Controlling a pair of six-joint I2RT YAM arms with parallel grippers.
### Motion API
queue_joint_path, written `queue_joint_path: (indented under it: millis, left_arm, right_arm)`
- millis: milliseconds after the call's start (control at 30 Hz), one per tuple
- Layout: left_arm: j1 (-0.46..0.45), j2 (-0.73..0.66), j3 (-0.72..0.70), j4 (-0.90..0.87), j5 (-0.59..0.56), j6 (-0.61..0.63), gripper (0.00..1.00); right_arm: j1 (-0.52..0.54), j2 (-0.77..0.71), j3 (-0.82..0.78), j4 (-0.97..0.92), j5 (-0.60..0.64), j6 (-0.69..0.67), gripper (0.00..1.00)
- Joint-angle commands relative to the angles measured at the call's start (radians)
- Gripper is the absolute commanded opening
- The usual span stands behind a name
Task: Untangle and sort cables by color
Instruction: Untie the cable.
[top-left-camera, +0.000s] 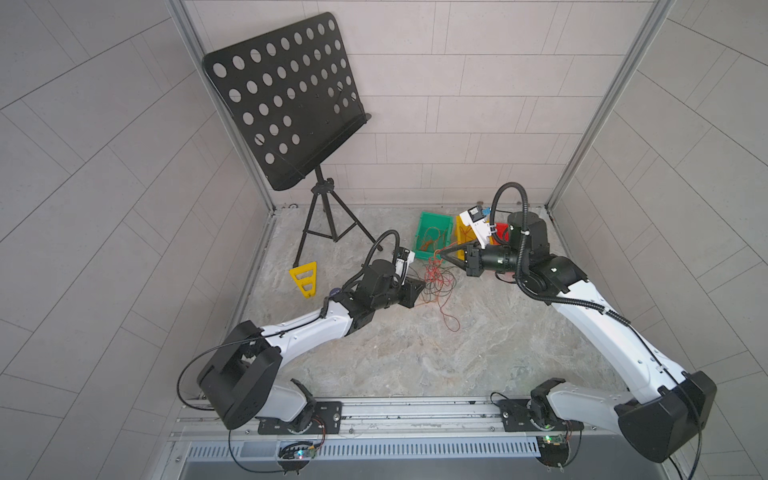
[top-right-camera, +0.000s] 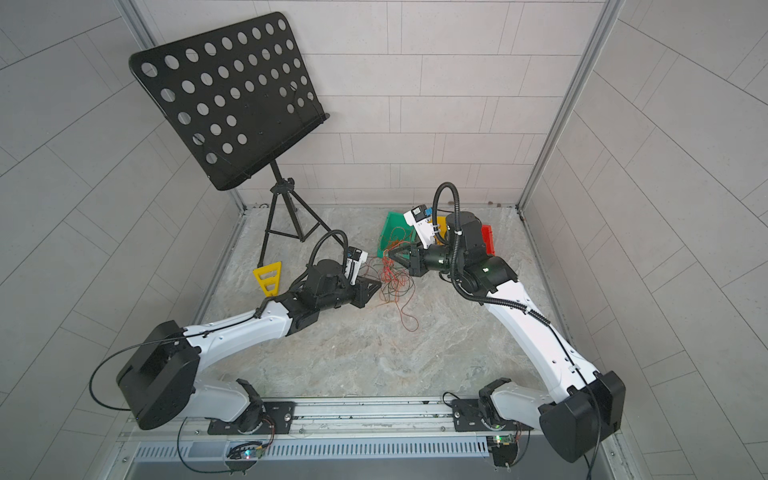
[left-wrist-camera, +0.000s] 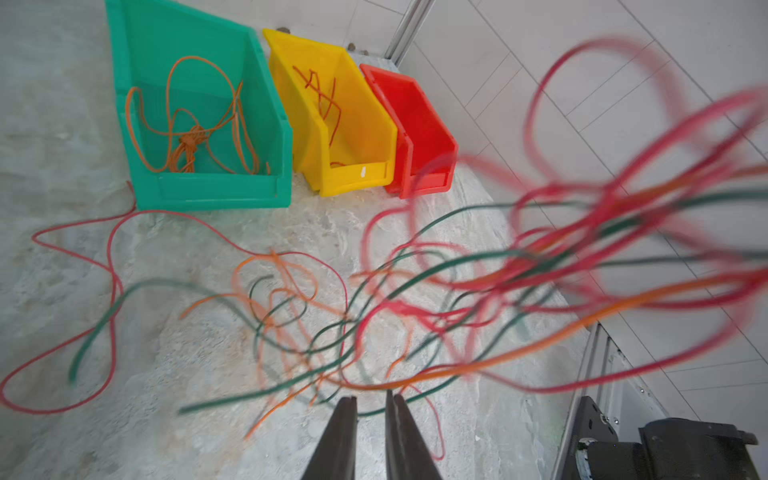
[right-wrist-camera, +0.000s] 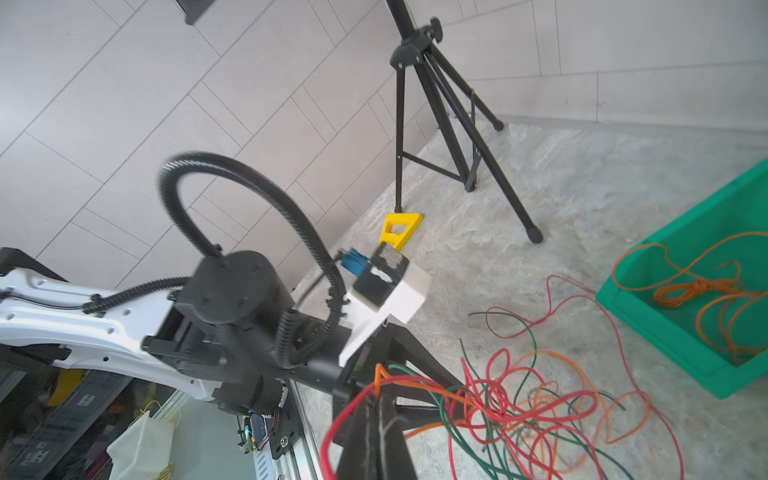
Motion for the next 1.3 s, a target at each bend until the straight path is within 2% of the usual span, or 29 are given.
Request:
queue_joint_path:
  millis: [0, 133, 300, 633, 767, 933, 1033, 1167, 1267]
  left_arm:
    - [0.024, -0.048, -0.028, 0.012, -0.007, 0.007, 0.23]
    - [0.031, -0.143, -0.037, 0.002, 0.003, 0.041, 0.30]
    - [0.029, -0.172, -0.030, 0.065, 0.114, 0.076, 0.47]
    - [0.028, 0.013, 0.012, 0.390, 0.223, -0.097, 0.54]
    - [0.027, 0.078, 0.017, 0.490, 0.230, -0.156, 0.56]
    - [0.027, 0.105, 0.004, 0.501, 0.175, -0.148, 0.59]
    - [0.028, 0.129, 0.008, 0.528, 0.194, -0.148, 0.67]
    - [0.028, 0.155, 0.010, 0.549, 0.206, -0.134, 0.72]
    - [0.025, 0.174, 0.004, 0.590, 0.237, -0.128, 0.80]
  right_arm:
    - [-0.002, -0.015, 0.026, -0.058, 0.003, -0.049, 0.00]
    - [-0.003, -0.007, 0.013, -0.058, -0.015, -0.045, 0.00]
    - [-0.004, -0.013, -0.006, -0.015, -0.042, -0.008, 0.00]
    - [0.002, -0.021, -0.033, 0.000, -0.076, 0.011, 0.00]
    - [0.010, -0.022, -0.046, 0.014, -0.089, 0.018, 0.00]
    - [0.012, -0.022, -0.051, 0.019, -0.111, 0.023, 0.00]
    - [0.016, -0.024, -0.053, 0.029, -0.128, 0.031, 0.00]
    - [0.018, -0.024, -0.062, 0.051, -0.141, 0.044, 0.00]
    - [0.019, -0.020, -0.067, 0.071, -0.149, 0.060, 0.00]
